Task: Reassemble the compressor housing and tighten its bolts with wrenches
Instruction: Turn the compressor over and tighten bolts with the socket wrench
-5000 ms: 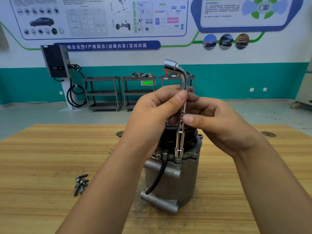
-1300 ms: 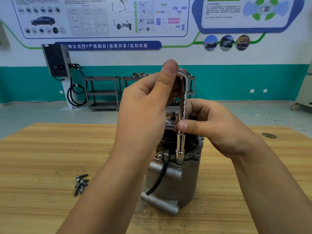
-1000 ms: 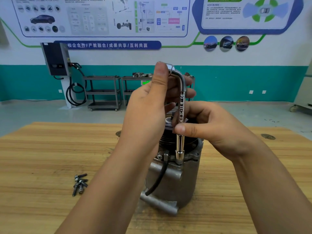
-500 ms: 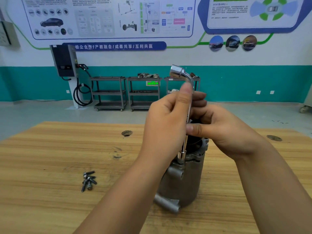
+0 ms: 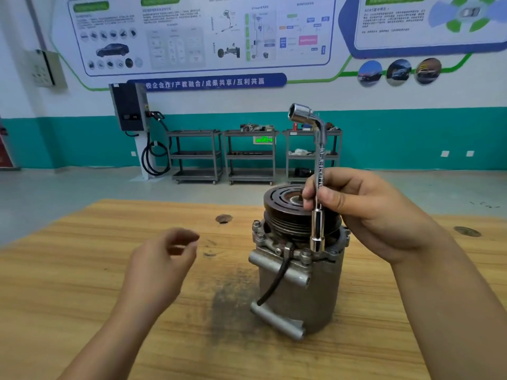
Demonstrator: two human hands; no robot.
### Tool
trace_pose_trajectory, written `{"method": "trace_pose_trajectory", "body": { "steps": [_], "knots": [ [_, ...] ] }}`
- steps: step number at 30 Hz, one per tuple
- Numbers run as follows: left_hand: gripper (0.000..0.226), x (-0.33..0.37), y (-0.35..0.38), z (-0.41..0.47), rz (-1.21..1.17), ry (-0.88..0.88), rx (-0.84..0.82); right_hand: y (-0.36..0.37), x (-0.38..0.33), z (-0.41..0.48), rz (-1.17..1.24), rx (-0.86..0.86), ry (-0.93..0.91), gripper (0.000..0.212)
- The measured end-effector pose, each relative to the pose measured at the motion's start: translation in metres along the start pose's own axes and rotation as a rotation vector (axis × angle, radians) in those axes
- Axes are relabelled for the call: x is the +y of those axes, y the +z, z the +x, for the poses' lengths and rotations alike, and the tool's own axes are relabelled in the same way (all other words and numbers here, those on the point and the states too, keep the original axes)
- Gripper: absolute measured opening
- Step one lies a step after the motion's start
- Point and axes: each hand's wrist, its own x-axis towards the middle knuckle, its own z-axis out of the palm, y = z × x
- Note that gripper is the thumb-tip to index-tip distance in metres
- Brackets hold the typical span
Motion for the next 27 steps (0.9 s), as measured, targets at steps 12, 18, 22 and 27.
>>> {"method": "trace_pose_trajectory", "body": {
  "steps": [12, 18, 22, 27],
  "knots": [
    [0.024, -0.079, 0.011, -0.012, 0.599, -0.045, -0.24, 0.004, -0.002, -0.001, -0.051, 0.002, 0.019, 0.014],
    [0.02, -0.088, 0.018, -0.009, 0.683, -0.041, -0.236, 0.004, -0.001, -0.001, -0.092, -0.011, 0.035, 0.016],
    [0.007, -0.083, 0.018, -0.013, 0.669, 0.002, -0.252, 0.004, -0.001, 0.0, -0.103, -0.019, 0.033, 0.017],
    [0.022, -0.064, 0.019, -0.026, 0.494, 0.125, -0.263, 0.003, -0.002, -0.001, -0.106, -0.029, 0.026, 0.016]
  ]
}}
